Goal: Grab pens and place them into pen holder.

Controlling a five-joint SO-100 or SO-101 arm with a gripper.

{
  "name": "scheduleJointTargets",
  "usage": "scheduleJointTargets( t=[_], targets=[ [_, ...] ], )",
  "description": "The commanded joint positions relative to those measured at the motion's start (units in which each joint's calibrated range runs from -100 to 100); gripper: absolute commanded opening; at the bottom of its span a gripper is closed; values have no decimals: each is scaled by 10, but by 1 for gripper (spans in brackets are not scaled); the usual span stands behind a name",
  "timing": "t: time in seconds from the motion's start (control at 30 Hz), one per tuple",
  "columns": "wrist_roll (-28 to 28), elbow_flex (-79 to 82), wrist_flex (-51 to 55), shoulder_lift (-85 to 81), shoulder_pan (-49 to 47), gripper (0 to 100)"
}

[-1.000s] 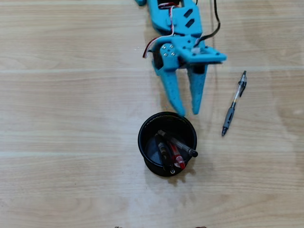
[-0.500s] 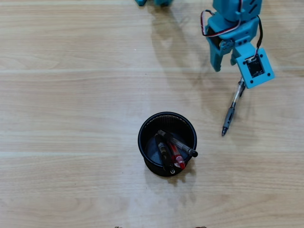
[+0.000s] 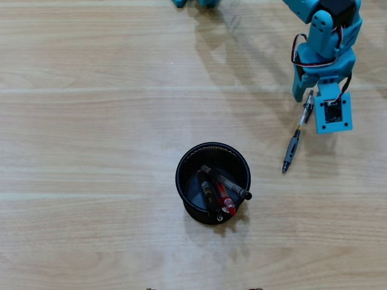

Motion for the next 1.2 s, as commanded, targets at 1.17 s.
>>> scheduleJointTargets(
  t=[1.17],
  targets=[
    [2, 73, -156, 68, 37, 2]
  ],
)
